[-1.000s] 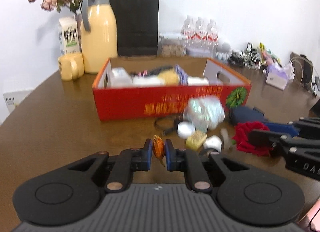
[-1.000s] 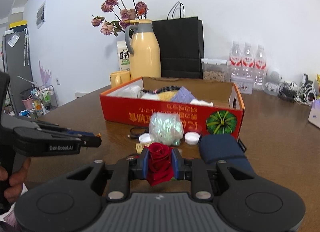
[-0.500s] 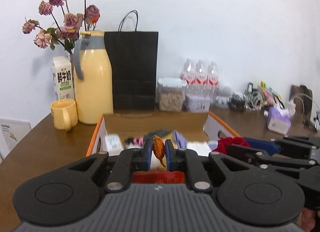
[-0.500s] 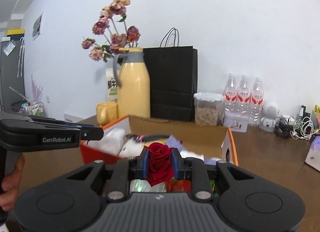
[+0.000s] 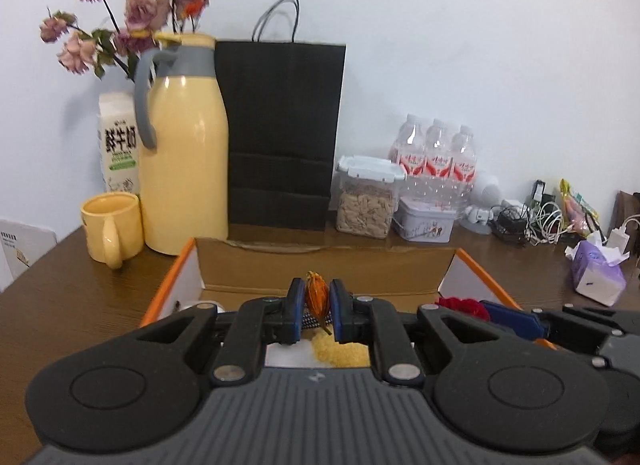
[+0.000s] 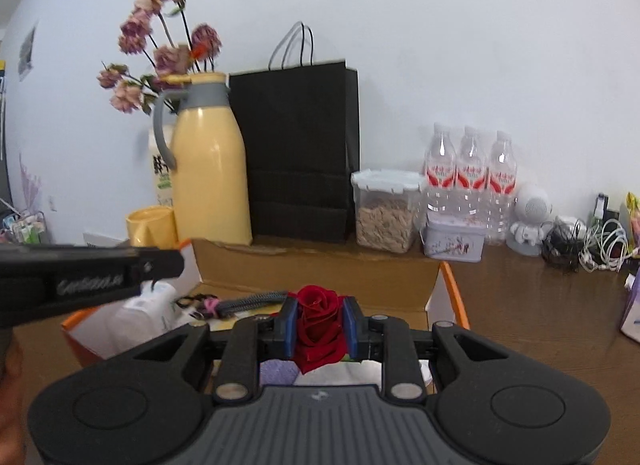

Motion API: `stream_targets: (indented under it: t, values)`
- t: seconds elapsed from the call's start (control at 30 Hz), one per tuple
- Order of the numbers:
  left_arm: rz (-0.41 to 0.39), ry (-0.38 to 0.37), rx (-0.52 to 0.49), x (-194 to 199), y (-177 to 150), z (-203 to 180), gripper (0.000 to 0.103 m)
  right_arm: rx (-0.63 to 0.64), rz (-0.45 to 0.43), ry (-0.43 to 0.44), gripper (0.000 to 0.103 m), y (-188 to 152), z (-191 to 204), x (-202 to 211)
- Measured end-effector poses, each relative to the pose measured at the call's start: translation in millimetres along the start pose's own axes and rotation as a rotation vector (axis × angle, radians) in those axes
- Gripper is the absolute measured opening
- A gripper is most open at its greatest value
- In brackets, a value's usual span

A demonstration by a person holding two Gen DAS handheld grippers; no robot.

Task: Organize objects
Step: 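Carry the rose and orange item into the box and open both tools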

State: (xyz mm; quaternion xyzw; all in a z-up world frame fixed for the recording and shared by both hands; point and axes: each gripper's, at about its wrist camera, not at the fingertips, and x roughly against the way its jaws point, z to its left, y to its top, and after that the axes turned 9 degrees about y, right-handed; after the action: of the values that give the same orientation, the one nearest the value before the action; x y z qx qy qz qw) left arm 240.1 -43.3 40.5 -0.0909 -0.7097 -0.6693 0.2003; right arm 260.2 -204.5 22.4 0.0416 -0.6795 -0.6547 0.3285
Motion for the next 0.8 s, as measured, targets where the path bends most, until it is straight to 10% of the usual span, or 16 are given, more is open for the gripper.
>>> stream_targets:
  t: [0.3, 0.47, 0.57, 0.67, 0.8]
  values:
    - [0.022, -0.004, -0.084, -9, -20, -7, 0.016, -0.006, 0.057, -0.042, 0.024, -16, -3, -14]
    - [-0.019, 0.027, -0.074, -2, -19, -3, 0.061, -0.027, 0.040, -0.072, 0.030, -18, -7, -10]
    - [-0.051, 0.058, -0.053, 3, -16, 1, 0.086, -0.035, 0.026, -0.077, 0.044, -18, -10, -7]
    - [-0.078, 0.068, -0.034, 8, -14, 6, 0.103, -0.029, 0.010, -0.098, 0.082, -19, -9, -4]
    - [-0.080, 0.087, -0.025, 8, -12, 7, 0.103, -0.027, -0.010, -0.121, 0.097, -19, -10, -1]
